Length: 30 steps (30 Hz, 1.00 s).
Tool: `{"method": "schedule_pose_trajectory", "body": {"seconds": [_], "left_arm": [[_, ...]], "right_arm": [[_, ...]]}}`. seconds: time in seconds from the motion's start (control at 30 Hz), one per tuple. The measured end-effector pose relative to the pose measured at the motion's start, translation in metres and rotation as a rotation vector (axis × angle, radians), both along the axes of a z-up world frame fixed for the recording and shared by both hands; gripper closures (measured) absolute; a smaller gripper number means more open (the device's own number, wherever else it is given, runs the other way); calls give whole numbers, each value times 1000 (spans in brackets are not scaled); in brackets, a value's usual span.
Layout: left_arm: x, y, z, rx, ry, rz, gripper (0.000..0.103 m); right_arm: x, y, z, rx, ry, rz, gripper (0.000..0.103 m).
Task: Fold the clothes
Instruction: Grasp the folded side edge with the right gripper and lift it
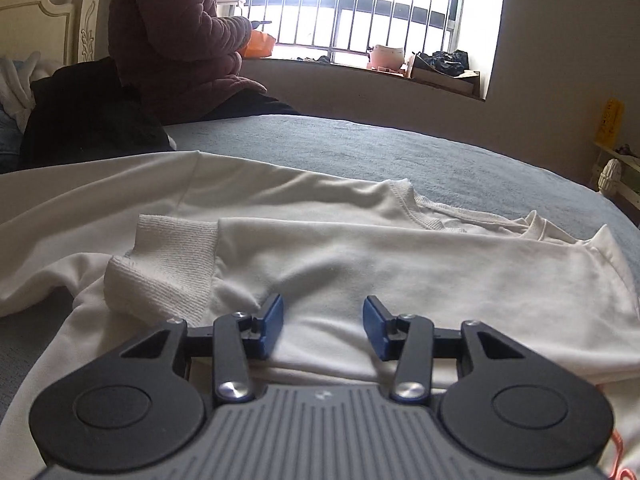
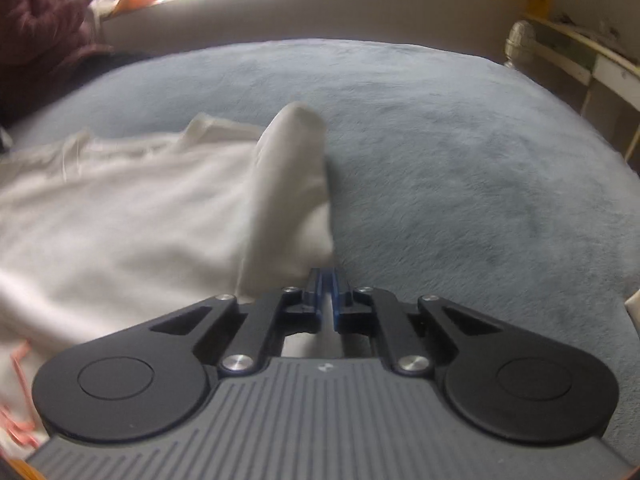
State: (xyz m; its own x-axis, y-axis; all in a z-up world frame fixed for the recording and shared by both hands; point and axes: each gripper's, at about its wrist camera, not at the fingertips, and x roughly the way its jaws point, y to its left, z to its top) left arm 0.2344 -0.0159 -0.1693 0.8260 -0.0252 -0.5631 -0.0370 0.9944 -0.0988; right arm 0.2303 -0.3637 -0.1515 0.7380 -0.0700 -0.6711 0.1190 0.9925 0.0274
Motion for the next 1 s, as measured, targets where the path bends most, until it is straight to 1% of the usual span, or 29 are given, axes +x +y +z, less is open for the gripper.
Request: {"method": "schedule_pose_trajectory", "body": {"seconds": [0.07, 0.13, 0.17, 0.2, 0.23, 0.3, 0.33, 0.4, 0.47, 0.53, 0.57, 0.6, 0.7, 0.73, 0.77, 0.87, 0.97, 1.0], "left_arm": [[-1, -1, 0, 3, -4, -1, 54], [-1, 0, -1, -3, -9, -3, 53], [-2, 0, -1, -7, -11, -4, 53], [-2, 1, -1, -13, -13, -5, 53], [-2, 3, -1, -23, -15, -4, 53], [-3, 5, -1, -41, -18, -4, 53], [-3, 6, -1, -48, -20, -4, 53], [-3, 7, -2, -54, -21, -3, 53], [-3, 6, -2, -53, -22, -3, 53], [-3, 6, -2, -51, -24, -1, 53], [-4, 6, -2, -50, -25, -1, 53], [-4, 6, -2, -49, -27, -1, 53], [-4, 6, -3, -53, -30, 2, 53], [-4, 7, -3, -58, -32, 5, 53], [-4, 8, -3, -63, -33, 8, 53], [-4, 10, -3, -72, -35, 10, 53], [-4, 9, -3, -68, -37, 9, 53], [-4, 9, -3, -69, -37, 9, 53]], "right_arm": [[4, 7, 9, 0, -29, 51, 100], [16, 14, 5, 10, -18, 101, 100], [24, 14, -2, 12, 6, 106, 101], [32, 13, -11, -19, 34, 95, 103], [37, 9, -18, -50, 40, 82, 103], [41, -1, -14, -53, 31, 33, 103], [43, -6, -11, -52, 27, 8, 101], [41, -6, 1, -21, -6, 22, 101], [42, 1, 7, -2, -20, 62, 101], [51, 9, 2, -9, -9, 88, 101], [60, 10, -4, -5, 11, 82, 101], [69, 9, -12, -8, 35, 61, 102], [89, 1, -13, -64, 45, 0, 103], [93, -2, -8, -69, 52, -30, 101], [93, -4, 0, -60, 48, -41, 101], [82, 3, 21, -34, 6, 18, 101], [86, 15, 19, 14, 23, 70, 101], [92, 15, 12, 21, 38, 59, 101]]}}
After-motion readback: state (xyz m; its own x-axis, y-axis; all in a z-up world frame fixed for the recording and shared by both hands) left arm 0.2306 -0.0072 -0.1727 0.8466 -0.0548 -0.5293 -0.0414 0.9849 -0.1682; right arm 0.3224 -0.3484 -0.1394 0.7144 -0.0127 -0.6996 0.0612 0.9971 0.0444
